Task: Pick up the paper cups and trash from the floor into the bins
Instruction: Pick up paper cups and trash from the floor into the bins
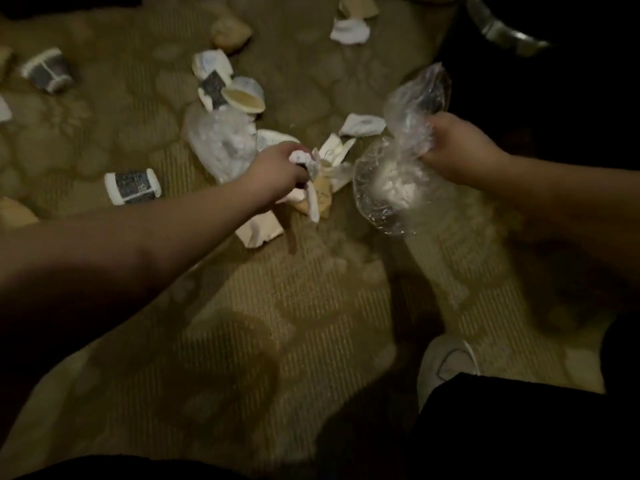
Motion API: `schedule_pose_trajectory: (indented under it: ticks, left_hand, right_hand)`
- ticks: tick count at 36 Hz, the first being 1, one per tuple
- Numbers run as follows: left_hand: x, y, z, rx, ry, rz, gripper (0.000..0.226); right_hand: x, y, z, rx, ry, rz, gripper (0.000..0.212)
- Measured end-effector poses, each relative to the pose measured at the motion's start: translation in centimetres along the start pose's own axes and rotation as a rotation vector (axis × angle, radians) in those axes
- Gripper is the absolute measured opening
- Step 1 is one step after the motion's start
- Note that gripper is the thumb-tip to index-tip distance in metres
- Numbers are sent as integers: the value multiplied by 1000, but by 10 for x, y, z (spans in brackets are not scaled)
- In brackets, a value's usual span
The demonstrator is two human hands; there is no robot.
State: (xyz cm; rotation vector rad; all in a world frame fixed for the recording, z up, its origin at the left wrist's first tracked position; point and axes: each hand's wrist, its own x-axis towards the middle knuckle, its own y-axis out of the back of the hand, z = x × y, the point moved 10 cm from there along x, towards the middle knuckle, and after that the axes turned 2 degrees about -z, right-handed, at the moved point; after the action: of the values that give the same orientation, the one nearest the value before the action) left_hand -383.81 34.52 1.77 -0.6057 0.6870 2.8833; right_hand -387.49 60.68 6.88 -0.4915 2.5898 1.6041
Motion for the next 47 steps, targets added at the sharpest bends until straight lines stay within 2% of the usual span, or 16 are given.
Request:
schedule_pose_trajectory:
  ticks: [3, 5, 8, 13, 17, 20, 26, 30, 33, 40, 44, 47]
  left_hand:
    - [18, -1, 55, -77, -48, 27, 34]
    - [31, -5, 92, -149, -99, 31, 36]
    - [50, -13, 143, -161, -169, 50, 36]
    - [78, -38, 221, -152, -257, 79, 33]
    - [99, -67, 273, -144, -305, 95, 32]
    - [118, -93, 303, -111, -313, 98, 24]
    - [157, -127, 351, -6, -337, 143, 33]
    - [180, -136, 365, 40, -344, 192, 35]
    - [198, -148, 361, 81, -326, 188, 36]
    - [223, -187, 327, 310, -171, -4, 48]
    - [222, -197, 328, 375, -143, -135, 52]
    - [222, -200, 330, 432, -147, -196, 65]
  right_hand:
    - [5, 49, -4, 77, -16, 117, 24]
    - [8, 78, 0, 138, -19, 188, 14]
    - [13, 111, 8, 102, 27, 206, 7]
    - [28, 174, 42, 88, -20, 302, 15]
    - [51, 225, 84, 87, -130, 438, 41]
    - [69, 256, 108, 132, -181, 526, 52]
    - [107, 278, 145, 202, -251, 605, 52]
    - [133, 274, 159, 199, -286, 625, 64]
    - [152, 258, 168, 225, -303, 549, 69]
    - [189, 170, 196, -218, -276, -33, 72]
    - [190, 156, 195, -430, -185, -204, 69]
    - [193, 156, 195, -534, -151, -254, 74]
